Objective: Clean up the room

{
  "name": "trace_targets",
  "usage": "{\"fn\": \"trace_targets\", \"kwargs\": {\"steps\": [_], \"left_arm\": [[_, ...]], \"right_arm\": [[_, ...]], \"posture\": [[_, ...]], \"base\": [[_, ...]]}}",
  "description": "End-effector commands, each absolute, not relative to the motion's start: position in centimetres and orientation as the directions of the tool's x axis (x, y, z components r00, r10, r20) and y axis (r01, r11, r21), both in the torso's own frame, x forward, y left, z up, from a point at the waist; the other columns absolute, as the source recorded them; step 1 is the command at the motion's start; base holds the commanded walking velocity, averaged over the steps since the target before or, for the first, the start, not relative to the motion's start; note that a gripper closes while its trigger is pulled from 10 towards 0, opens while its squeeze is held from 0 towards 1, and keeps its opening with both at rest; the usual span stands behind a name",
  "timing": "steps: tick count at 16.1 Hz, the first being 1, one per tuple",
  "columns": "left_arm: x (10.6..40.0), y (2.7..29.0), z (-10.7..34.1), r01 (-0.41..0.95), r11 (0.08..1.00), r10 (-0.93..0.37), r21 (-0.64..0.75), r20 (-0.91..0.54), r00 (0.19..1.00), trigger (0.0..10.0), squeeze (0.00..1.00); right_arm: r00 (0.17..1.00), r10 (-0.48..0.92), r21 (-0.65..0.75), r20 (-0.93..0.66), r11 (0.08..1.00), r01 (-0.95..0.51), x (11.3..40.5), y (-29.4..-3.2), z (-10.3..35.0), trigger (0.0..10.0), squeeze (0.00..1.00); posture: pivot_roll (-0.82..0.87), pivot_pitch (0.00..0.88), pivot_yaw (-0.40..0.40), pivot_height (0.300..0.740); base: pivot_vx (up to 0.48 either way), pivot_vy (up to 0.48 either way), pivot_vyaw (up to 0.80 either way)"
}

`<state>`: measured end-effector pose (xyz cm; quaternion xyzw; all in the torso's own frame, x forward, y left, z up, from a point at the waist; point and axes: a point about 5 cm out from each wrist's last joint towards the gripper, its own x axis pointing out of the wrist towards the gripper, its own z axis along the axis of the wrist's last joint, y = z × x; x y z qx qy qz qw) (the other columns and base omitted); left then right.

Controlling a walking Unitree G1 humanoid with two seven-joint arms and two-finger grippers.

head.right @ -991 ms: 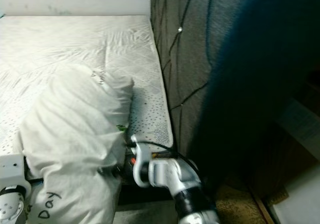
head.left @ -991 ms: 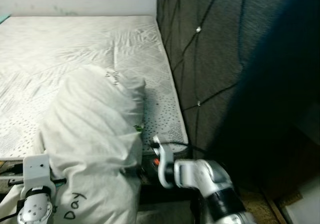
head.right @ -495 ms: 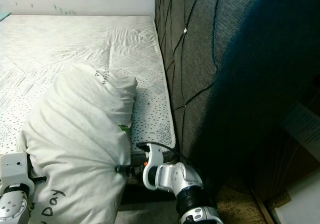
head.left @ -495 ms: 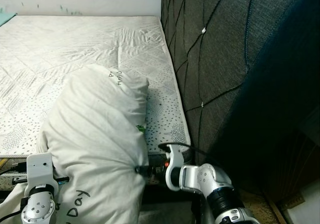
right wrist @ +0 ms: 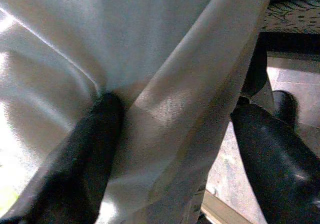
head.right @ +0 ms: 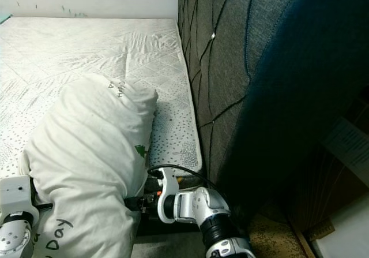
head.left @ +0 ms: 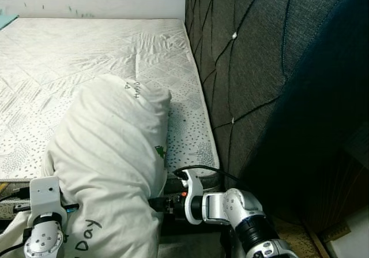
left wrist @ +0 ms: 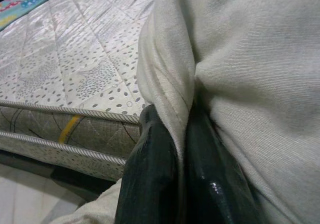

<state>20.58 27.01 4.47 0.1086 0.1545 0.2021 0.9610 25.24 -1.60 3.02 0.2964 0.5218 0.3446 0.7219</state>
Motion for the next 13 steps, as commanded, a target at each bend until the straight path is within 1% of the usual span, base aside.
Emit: {"fn": "trace_targets", "kwargs": {"steps": [1,5,8,10,11,13], "left_arm": [[21.2,25.0,3.8,-0.277,0.931,0.339,0.238,-0.283,0.897,0.0,0.0],[21.2,24.9,3.7,-0.275,0.931,0.338,0.238,-0.285,0.897,0.0,0.0],[21.2,24.9,3.7,-0.272,0.931,0.337,0.242,-0.285,0.897,0.0,0.0],[21.9,24.7,4.2,-0.248,0.922,0.324,0.299,-0.239,0.915,0.0,0.0],[22.2,24.5,4.3,-0.242,0.923,0.317,0.299,-0.235,0.919,0.0,0.0],[22.8,24.6,4.4,-0.273,0.926,0.337,0.262,-0.241,0.91,0.0,0.0]], "right_arm": [[0.127,0.891,0.863,-0.436,0.454,-0.224,23.6,3.5,4.8,0.0,0.0],[0.108,0.901,0.87,-0.419,0.433,-0.235,23.4,3.6,4.8,0.0,0.0],[0.074,0.915,0.878,-0.396,0.401,-0.262,23.0,3.9,5.1,0.0,0.0],[0.063,0.918,0.879,-0.391,0.393,-0.271,22.9,4.0,5.2,0.0,0.0],[0.063,0.918,0.879,-0.391,0.393,-0.271,22.9,4.0,5.2,0.0,0.0],[0.064,0.92,0.88,-0.388,0.39,-0.273,22.9,4.0,5.3,0.0,0.0]], "posture": [[-0.05,0.0,-0.045,0.57],[-0.05,0.0,-0.048,0.57],[-0.05,0.0,-0.051,0.57],[-0.05,0.0,-0.051,0.57],[-0.05,0.0,-0.051,0.57],[-0.05,0.0,-0.057,0.57]], "base": [[0.0,0.0,0.0],[0.0,0.0,0.0],[0.0,0.0,0.0],[0.0,0.0,0.0],[0.0,0.0,0.0],[0.0,0.0,0.0]]}}
